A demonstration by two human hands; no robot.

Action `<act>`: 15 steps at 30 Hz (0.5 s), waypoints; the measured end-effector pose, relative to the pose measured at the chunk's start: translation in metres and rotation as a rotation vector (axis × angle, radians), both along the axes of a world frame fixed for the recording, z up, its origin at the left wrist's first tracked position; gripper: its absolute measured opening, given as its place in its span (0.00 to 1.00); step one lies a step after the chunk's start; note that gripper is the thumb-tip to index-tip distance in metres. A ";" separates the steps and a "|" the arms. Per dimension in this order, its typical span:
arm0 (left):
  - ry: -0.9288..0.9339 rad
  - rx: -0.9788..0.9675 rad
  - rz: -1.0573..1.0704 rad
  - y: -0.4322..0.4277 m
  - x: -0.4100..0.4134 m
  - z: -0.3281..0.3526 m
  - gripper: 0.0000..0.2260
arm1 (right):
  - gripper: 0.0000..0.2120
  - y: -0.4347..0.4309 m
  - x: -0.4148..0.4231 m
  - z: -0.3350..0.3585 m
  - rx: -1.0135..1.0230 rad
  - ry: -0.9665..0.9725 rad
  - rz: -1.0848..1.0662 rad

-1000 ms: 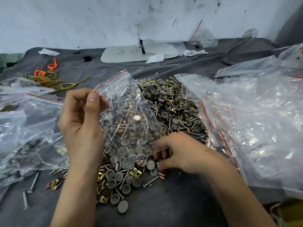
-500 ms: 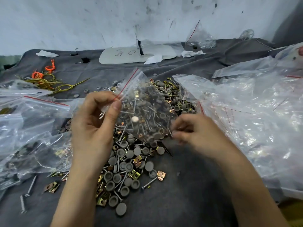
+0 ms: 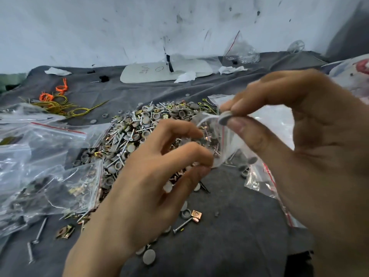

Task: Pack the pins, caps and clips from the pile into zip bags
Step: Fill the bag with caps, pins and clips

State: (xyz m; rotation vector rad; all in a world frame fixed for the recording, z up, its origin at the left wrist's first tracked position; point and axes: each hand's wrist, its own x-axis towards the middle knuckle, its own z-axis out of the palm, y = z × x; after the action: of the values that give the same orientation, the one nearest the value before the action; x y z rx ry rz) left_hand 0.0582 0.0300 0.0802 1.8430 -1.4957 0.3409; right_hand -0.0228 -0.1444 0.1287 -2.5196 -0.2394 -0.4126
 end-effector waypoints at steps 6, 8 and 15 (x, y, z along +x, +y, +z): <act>0.011 -0.087 -0.041 -0.005 0.001 -0.002 0.05 | 0.04 0.018 -0.024 -0.034 0.017 -0.466 -0.259; 0.073 -0.163 -0.070 -0.005 0.003 -0.005 0.04 | 0.03 0.011 -0.018 -0.030 0.145 -0.446 -0.234; 0.424 -0.382 -0.071 -0.007 0.016 -0.016 0.04 | 0.11 -0.005 0.005 -0.053 0.699 -0.387 -0.398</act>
State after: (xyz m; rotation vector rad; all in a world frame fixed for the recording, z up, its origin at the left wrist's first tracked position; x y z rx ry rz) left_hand 0.0739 0.0229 0.0642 1.4448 -1.1119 0.1712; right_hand -0.0179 -0.1495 0.0758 -1.7715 0.2372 -0.9566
